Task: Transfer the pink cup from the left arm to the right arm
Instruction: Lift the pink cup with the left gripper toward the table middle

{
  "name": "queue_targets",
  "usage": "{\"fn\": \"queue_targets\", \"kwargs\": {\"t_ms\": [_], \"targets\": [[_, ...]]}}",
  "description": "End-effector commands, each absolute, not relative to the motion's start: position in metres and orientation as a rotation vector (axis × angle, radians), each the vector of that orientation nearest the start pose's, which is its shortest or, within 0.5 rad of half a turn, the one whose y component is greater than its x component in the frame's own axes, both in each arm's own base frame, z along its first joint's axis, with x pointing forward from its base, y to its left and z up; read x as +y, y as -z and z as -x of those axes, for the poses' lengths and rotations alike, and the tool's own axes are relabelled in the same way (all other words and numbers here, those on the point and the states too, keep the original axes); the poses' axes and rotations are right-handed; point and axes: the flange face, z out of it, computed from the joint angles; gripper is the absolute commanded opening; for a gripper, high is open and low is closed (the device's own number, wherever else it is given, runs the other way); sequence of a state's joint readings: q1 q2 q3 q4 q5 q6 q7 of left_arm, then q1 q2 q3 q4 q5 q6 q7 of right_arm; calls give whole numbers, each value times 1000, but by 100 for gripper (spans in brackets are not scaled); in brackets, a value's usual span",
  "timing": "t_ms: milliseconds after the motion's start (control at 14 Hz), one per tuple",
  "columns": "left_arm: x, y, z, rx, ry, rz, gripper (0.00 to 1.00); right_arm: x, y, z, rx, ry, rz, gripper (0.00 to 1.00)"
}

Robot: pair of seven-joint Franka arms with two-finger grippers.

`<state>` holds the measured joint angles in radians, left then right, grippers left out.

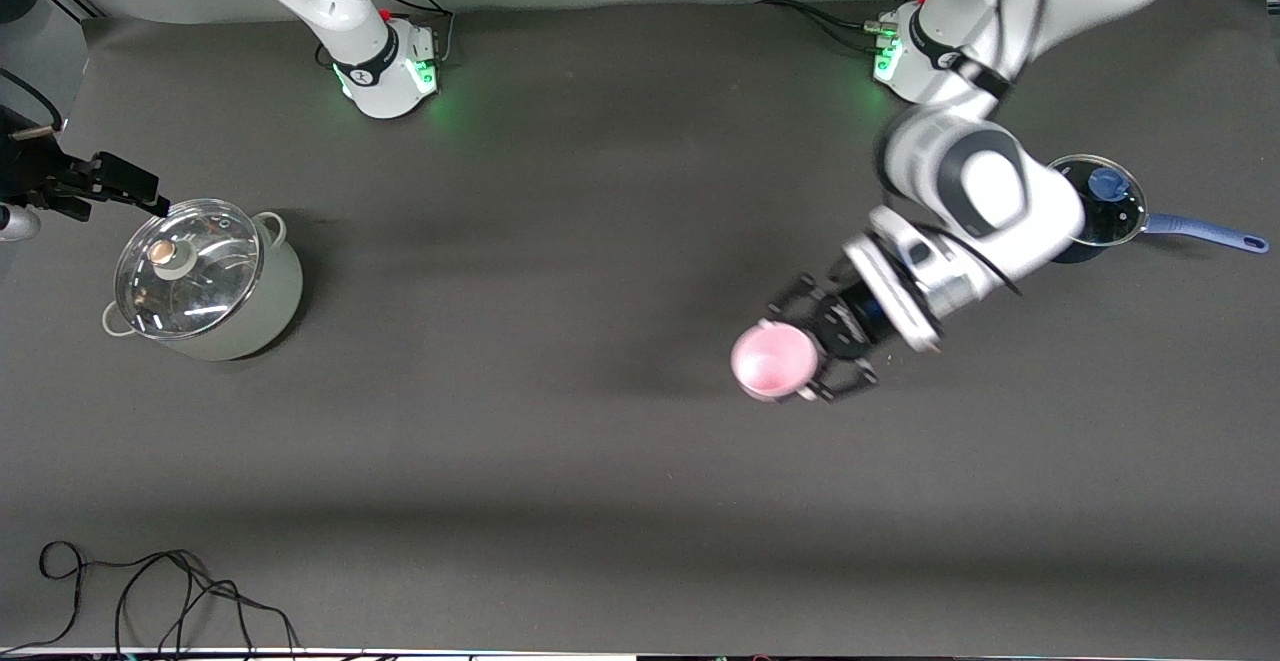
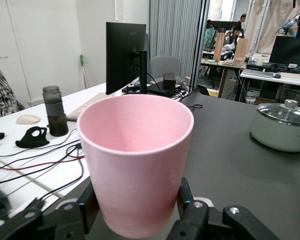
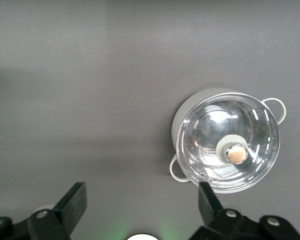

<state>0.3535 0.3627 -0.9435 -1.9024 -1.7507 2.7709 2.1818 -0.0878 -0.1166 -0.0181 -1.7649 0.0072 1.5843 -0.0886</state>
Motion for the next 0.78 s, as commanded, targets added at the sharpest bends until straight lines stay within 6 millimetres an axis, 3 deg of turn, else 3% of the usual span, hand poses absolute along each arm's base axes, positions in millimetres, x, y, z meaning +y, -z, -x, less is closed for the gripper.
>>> {"fn": "queue_targets", "kwargs": {"t_ms": [0, 285, 427, 712], "targets": [[-319, -424, -523, -1037, -1293, -1895, 9, -52, -606, -510, 86, -80, 3125, 94], [-361, -449, -490, -1036, -1285, -1893, 9, -33, -609, -512, 462, -85, 2996, 94], [-380, -455, -472, -1044, -1268, -1888, 9, 7, -612, -514, 637, -102, 2945, 94], [-397, -461, -458, -1063, -1261, -1880, 9, 99, -629, -520, 919, -122, 2839, 100]]}}
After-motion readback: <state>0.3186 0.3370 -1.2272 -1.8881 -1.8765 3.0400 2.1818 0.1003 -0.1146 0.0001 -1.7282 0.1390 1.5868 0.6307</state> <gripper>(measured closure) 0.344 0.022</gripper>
